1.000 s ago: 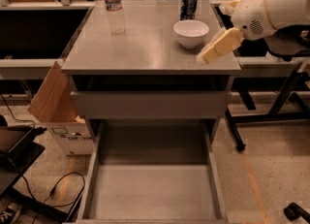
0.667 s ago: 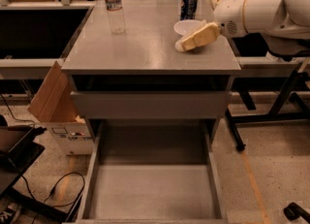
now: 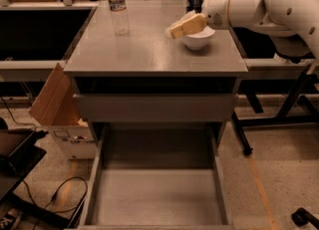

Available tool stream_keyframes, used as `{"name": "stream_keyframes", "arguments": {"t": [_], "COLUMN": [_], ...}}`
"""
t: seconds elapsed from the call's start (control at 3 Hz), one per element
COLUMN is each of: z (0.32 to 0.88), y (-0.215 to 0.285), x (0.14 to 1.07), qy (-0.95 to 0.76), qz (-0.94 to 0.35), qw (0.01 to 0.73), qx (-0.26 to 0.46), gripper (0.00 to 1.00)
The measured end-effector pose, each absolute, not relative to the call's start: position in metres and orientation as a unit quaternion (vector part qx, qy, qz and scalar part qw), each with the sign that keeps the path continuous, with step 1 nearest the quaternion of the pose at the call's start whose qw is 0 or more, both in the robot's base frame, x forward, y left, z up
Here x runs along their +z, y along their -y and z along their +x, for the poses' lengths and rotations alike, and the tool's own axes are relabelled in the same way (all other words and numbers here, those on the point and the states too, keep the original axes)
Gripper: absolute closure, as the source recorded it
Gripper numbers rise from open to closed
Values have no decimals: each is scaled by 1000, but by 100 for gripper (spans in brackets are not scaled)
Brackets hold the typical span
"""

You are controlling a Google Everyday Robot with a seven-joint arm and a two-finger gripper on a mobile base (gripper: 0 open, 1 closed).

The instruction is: Place water bottle into middle drawer

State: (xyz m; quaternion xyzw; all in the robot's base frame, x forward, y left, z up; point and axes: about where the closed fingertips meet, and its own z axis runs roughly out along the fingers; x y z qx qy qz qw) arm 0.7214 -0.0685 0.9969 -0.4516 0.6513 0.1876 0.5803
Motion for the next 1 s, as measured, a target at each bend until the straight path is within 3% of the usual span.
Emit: {"name": "stream_keyframes", "arguments": {"t": [1.0], "z": [863], "y": [-35], "x": [1005], "qy": [-651], "qz": [-357], "qw": [631], "qx": [223], "gripper": [0]}}
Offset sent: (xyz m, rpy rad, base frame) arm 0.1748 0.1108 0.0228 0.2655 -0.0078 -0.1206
